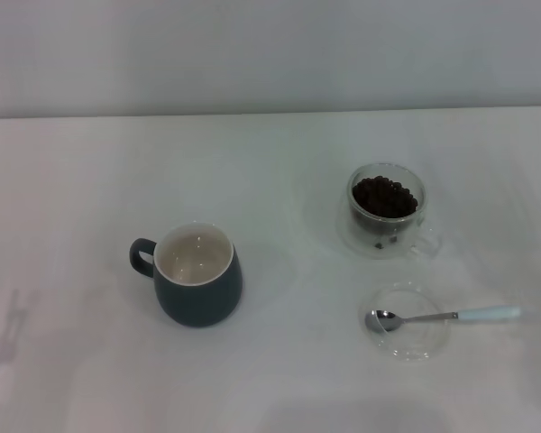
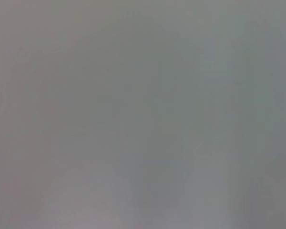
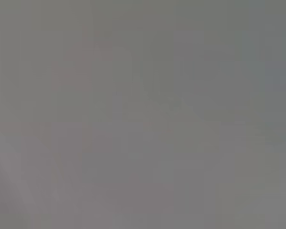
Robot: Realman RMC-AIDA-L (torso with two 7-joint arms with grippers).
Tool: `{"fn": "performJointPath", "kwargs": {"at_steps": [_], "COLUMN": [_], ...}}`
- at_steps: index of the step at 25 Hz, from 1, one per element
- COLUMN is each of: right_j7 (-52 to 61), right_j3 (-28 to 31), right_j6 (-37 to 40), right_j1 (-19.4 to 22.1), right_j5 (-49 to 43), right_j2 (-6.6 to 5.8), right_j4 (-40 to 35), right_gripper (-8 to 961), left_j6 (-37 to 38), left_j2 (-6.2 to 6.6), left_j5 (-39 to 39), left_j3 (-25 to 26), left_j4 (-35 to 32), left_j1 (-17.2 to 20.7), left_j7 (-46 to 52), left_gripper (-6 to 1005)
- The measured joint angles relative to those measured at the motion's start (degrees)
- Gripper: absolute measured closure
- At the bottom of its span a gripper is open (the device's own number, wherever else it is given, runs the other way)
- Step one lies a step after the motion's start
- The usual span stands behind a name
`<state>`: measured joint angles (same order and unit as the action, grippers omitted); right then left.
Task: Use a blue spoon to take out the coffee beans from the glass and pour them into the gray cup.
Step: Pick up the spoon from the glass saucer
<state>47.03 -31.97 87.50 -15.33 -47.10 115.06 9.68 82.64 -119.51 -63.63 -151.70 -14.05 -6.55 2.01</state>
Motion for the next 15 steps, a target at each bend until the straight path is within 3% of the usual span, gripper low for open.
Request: {"fn": "performJointPath", "kwargs": {"at_steps": [3, 10, 15], "right_j7": [4.87, 15.14, 10.55], "right_j3": [-1.98, -10.41, -10.77], "right_j6": [1.26, 1.51, 1.55], "right_j1": [1.67, 3.59, 3.34], "right_j5": [-0.06, -0.10, -0.12], "right_j2": [-0.07, -0.10, 0.18], "right_j4": [1.05, 2.15, 9.17], "right_gripper": [95, 94, 96], "left_j6": [-0.17, -0.61, -1.14], "left_j2": [0.05, 0.05, 0.21], "left_j5": [-3.61, -10.31, -11.61], "left_j3": [0.00, -0.01, -0.03], "left_j4": [0.36, 0.25, 1.58], "left_j1": [-0.32, -3.25, -6.12], "left_j7": [6.77, 8.59, 9.24], "left_gripper": [235, 238, 237]}}
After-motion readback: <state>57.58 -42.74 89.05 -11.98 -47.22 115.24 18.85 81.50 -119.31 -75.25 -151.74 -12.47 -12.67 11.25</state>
